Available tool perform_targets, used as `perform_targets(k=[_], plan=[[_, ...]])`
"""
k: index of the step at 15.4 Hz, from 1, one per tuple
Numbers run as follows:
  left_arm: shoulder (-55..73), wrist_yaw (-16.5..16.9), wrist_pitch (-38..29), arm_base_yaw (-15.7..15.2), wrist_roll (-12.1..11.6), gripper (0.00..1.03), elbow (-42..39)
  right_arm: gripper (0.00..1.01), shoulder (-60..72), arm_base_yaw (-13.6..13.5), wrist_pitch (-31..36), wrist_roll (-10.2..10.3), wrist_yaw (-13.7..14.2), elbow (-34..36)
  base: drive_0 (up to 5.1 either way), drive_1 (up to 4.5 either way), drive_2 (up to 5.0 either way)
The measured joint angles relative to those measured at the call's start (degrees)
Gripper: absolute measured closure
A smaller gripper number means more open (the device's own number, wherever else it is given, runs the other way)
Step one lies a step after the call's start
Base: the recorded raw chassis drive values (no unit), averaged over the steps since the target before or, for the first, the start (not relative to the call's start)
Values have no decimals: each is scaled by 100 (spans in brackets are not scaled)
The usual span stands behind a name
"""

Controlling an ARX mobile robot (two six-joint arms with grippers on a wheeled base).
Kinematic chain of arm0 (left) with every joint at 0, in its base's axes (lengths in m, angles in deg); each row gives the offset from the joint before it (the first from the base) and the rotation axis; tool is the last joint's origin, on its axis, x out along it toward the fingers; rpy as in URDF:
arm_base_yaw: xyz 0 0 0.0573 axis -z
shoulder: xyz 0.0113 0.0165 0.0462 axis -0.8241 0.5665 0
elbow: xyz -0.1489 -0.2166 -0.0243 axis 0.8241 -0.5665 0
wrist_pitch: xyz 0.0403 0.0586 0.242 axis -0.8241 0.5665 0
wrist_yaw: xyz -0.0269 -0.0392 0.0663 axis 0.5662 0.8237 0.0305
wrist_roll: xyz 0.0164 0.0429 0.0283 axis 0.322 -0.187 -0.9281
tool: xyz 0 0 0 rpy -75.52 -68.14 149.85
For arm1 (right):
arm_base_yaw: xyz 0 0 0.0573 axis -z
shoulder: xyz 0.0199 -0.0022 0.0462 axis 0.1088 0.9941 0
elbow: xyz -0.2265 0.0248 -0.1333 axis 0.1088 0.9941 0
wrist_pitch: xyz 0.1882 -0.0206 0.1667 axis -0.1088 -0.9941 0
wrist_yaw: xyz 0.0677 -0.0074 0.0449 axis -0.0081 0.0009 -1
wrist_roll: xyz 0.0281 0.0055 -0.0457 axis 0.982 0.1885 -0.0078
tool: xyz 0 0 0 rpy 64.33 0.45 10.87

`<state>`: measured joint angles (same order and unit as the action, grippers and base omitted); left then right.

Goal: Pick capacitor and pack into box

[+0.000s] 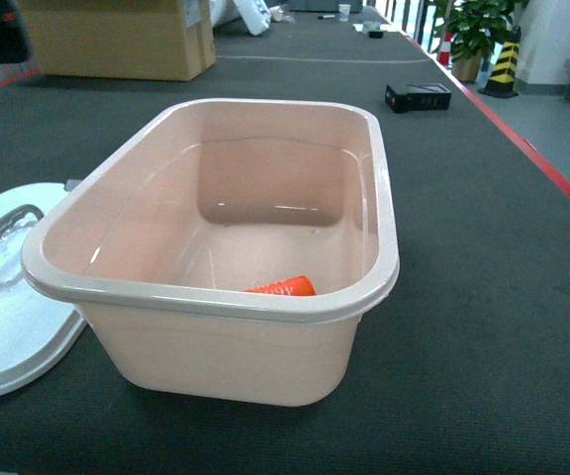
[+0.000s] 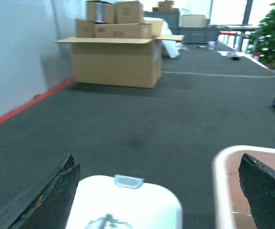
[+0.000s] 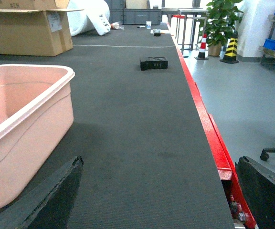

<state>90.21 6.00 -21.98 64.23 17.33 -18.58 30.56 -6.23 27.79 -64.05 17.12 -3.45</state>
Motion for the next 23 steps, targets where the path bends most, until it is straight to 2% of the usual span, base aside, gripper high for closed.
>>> perform_targets(k=[3,6,7,11,16,17,18,19,20,23], plan=[[514,643,-461,-1003,-37,5,-210,3,0,0,-2,0,2,0,0,0,0],[1397,1139,-763,-1606,-118,5,-17,3,0,0,-2,0,0,0,0,0,0],[1838,1353,-870,-1711,-125,5,190,3,0,0,-2,0,0,0,0,0,0],[2951,1867,-868,-1755,-205,5,782,3,0,0,-2,0,2,0,0,0,0],[3985,2267,-765,-1943,-426,5,1095,3,0,0,-2,0,0,0,0,0,0],[4103,2365,-826,-1910,-470,10,1104,3,0,0,0,0,0,0,0,0,0],[4203,2404,-850,-1893,-472,11,1141,3,0,0,-2,0,2,0,0,0,0],[4291,2406,-905,-1864,-483,17,1187,3,0,0,-2,0,2,0,0,0,0],[4336,2378,-1099,-1869,-415,53,1257,3,0,0,-2,0,2,0,0,0,0],[4483,2374,-1071,-1899,-396,80,1362,3,0,0,-2,0,2,0,0,0,0]])
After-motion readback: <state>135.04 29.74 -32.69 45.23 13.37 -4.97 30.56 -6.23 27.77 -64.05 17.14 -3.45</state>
